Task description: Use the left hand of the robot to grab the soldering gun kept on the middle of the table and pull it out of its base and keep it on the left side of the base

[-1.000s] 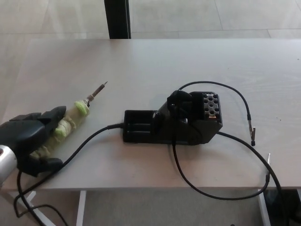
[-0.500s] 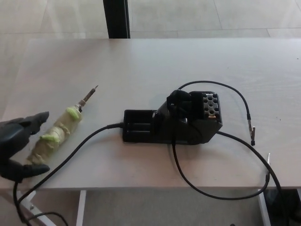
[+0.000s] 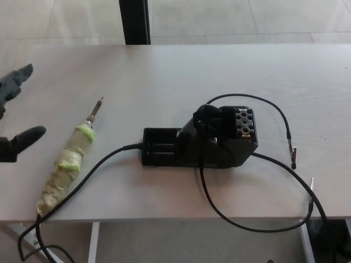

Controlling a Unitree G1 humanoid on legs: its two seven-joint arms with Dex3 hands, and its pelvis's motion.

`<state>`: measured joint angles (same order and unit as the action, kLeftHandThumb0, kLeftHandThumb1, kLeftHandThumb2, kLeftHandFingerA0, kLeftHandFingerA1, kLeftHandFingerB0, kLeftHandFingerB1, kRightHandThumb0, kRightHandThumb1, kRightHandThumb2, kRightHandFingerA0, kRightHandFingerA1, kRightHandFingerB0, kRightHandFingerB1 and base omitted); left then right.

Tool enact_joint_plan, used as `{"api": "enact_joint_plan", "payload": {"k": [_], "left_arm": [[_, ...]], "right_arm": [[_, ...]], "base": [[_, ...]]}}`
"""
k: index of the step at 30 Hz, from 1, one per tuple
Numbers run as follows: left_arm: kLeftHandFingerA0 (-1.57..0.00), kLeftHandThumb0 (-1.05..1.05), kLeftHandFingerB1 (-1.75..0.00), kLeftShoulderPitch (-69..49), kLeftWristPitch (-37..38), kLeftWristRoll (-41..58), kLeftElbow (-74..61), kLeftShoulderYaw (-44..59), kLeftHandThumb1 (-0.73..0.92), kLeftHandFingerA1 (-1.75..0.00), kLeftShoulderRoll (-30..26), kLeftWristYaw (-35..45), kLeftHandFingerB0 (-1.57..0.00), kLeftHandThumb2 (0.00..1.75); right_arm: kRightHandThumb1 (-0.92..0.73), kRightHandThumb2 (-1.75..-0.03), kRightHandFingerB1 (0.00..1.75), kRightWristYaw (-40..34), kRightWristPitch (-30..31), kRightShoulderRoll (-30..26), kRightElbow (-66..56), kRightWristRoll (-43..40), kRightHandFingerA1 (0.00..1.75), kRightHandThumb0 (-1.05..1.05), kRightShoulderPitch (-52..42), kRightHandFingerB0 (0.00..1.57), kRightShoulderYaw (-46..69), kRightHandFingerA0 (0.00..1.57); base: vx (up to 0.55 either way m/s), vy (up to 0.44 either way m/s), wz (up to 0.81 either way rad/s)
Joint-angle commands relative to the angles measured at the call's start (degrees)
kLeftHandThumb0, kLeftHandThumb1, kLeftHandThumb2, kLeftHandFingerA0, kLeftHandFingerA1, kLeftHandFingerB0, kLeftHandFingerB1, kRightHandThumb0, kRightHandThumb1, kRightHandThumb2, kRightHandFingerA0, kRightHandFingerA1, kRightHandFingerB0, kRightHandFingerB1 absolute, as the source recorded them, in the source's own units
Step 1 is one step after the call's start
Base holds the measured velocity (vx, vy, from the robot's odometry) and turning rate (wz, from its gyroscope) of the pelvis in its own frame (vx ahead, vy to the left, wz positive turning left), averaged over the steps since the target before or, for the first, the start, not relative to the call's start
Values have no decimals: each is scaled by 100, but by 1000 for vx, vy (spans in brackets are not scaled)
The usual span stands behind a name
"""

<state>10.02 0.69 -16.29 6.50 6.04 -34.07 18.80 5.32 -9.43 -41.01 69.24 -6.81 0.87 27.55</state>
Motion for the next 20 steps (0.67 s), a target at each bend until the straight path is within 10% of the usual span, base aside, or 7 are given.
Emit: {"api": "enact_joint_plan", "payload": {"k": [1, 4, 6, 8, 13, 16, 20], "left_arm": [[-1, -77, -40, -740, -2392, 5954, -1401, 5245, 63, -69, 820, -859, 0, 100], [0, -73, -38, -1186, -2398, 5312, -1072, 5474, 87, -100, 1045, -874, 0, 65], [-1, -74, -59, -1695, -2122, 5028, -551, 5626, 64, -77, 1437, -989, -3, 102], [0, -61, 0, -1927, -1403, 4343, 519, 5591, 86, -58, 1454, -1163, 0, 73], [0, -53, 0, -2213, -912, 2970, 3118, 5178, 86, 0, 1017, -1963, 0, 61], [0, -50, -25, -2597, -1190, 2058, 4583, 4010, 77, -84, 855, -1832, 0, 63], [-38, -49, -57, -3144, -1180, 1152, 4731, 2721, 75, -88, 586, -754, -38, 64]], "right_arm": [[-56, -56, 37, 93, -79, -198, 16, -140, 83, -46, -71, 43, 78, 75], [-40, -82, 51, 68, -100, -182, 45, -114, 87, -51, -43, 34, 54, 81], [-40, -82, 51, 50, -105, -191, 66, -105, 88, -50, -44, 33, 52, 81], [-41, -83, 51, 60, -84, -177, 32, -141, 87, -50, -75, 32, 83, 82], [-56, -56, 36, 84, -108, -121, 57, -190, 75, -49, -161, 41, 128, 78], [-56, -56, 37, 36, -209, -39, 46, -186, 72, -49, -279, 41, 132, 79], [-56, -57, 37, 34, -238, -22, 31, -205, 71, -49, -342, 42, 153, 78]], "base": [[0, 0, 0], [0, 0, 0], [0, 0, 0], [0, 0, 0], [0, 0, 0], [0, 0, 0], [0, 0, 0]]}}
